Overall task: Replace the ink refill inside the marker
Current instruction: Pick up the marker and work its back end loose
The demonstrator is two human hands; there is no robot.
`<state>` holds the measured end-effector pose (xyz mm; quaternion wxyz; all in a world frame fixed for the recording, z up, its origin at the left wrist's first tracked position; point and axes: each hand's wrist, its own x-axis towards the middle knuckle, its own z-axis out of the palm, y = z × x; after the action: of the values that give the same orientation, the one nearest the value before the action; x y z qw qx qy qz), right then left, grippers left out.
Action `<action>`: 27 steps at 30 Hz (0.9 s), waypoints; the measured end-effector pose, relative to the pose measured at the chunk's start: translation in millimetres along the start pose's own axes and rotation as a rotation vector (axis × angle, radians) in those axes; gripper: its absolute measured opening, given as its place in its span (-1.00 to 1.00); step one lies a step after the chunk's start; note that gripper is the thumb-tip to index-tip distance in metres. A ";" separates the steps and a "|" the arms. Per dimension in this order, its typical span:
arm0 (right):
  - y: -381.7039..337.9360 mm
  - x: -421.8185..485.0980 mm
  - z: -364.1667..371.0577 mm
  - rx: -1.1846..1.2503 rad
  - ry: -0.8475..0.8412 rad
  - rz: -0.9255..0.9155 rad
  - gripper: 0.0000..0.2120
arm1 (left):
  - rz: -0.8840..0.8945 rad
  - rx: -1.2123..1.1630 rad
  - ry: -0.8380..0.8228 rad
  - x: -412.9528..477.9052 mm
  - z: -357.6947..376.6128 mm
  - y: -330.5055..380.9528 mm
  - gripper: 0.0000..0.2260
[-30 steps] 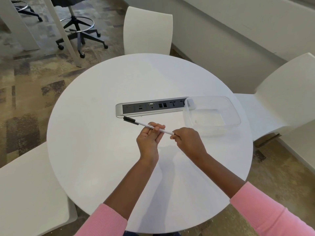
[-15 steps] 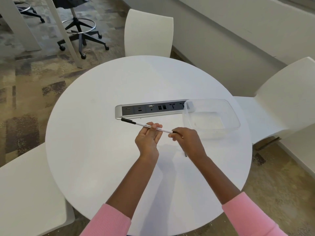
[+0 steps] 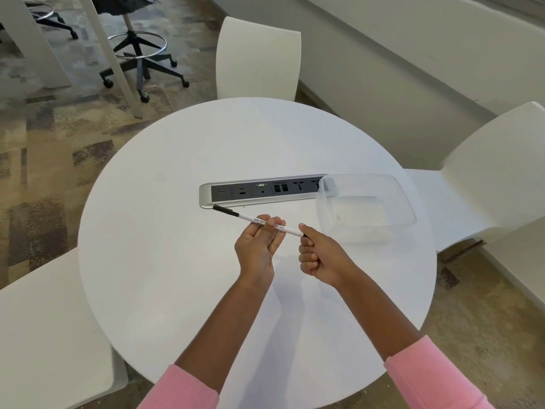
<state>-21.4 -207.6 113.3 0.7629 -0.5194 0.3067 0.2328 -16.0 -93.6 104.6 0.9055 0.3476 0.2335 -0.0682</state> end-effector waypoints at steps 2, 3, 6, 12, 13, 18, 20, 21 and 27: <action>3.8 1.7 6.8 0.026 0.084 -0.099 -0.59 | -0.005 -0.037 0.047 -1.0 1.7 -0.8 -0.89; 5.1 2.3 10.5 0.016 0.123 -0.147 -0.61 | -0.014 -0.056 0.070 -1.1 2.8 -0.3 -0.89; 6.6 3.3 17.9 -0.104 0.221 -0.288 -0.61 | -0.049 -0.080 0.099 -0.1 6.4 4.0 -0.89; -1.1 -0.5 3.6 -0.127 0.006 -0.176 -0.57 | 0.024 0.044 0.001 3.5 8.5 14.4 -0.90; -3.7 -1.8 0.4 -0.107 -0.038 -0.112 -0.57 | 0.038 0.062 -0.008 3.2 8.0 14.5 -0.89; -11.6 -3.7 -3.7 0.044 -0.071 0.087 -0.54 | 0.069 0.074 -0.023 -0.3 8.2 9.0 -0.87; -12.1 -2.7 -1.7 0.087 -0.055 0.097 -0.53 | 0.076 0.071 -0.025 -1.5 9.2 7.7 -0.86; -11.7 -1.9 -0.4 0.106 -0.041 0.085 -0.53 | 0.081 0.071 -0.021 -1.9 9.9 7.5 -0.86; -5.1 2.0 13.6 0.136 0.072 -0.137 -0.63 | 0.040 -0.027 0.064 -2.3 15.2 9.1 -0.87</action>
<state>-13.5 -196.6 118.9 0.7989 -0.4942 0.3129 0.1400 -9.7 -96.9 121.0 0.9033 0.3420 0.2564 -0.0360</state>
